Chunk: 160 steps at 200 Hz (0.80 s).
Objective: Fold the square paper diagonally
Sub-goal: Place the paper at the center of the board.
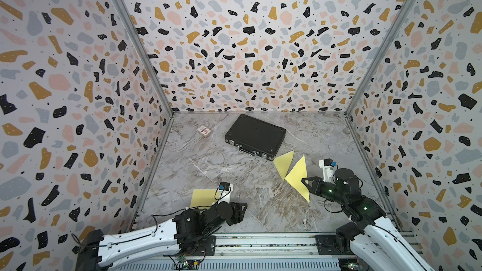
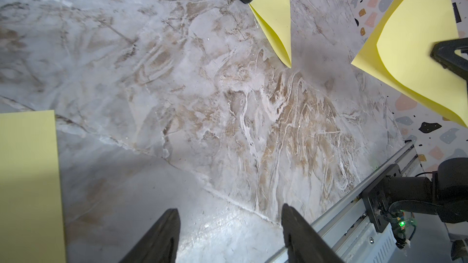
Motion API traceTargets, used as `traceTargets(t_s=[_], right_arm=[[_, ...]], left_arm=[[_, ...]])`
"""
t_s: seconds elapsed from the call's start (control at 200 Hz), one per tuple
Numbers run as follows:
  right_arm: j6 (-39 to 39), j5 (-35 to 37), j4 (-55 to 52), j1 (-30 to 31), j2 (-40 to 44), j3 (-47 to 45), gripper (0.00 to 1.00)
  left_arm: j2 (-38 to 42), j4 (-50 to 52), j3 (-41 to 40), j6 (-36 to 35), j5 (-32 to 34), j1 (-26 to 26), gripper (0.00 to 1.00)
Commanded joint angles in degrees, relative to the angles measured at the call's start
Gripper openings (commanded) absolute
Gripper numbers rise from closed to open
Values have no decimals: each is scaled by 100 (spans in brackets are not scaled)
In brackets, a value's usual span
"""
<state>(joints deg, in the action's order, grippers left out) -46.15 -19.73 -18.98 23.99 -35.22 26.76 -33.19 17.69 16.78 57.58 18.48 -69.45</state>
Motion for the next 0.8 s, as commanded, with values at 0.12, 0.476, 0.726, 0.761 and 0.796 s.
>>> traceTargets(t_s=[0.12, 0.476, 0.726, 0.761, 0.796], right_arm=[[393, 564, -31, -88, -1077, 570, 0], [558, -231, 643, -1348, -2213, 1067, 0], [569, -629, 1200, -2207, -2578, 1121, 0], [568, -767, 1386, -2294, -2788, 1167, 0], [616, -955, 1511, -2362, -3062, 1263, 0]], left_arm=[[445, 13, -157, -202, 442, 63, 72], [-144, -69, 33, -625, -421, 1253, 75], [-344, -305, -113, -713, -1251, 2091, 75], [-367, -350, -126, -713, -1343, 2130, 75], [-396, -388, -139, -713, -1413, 2155, 75]])
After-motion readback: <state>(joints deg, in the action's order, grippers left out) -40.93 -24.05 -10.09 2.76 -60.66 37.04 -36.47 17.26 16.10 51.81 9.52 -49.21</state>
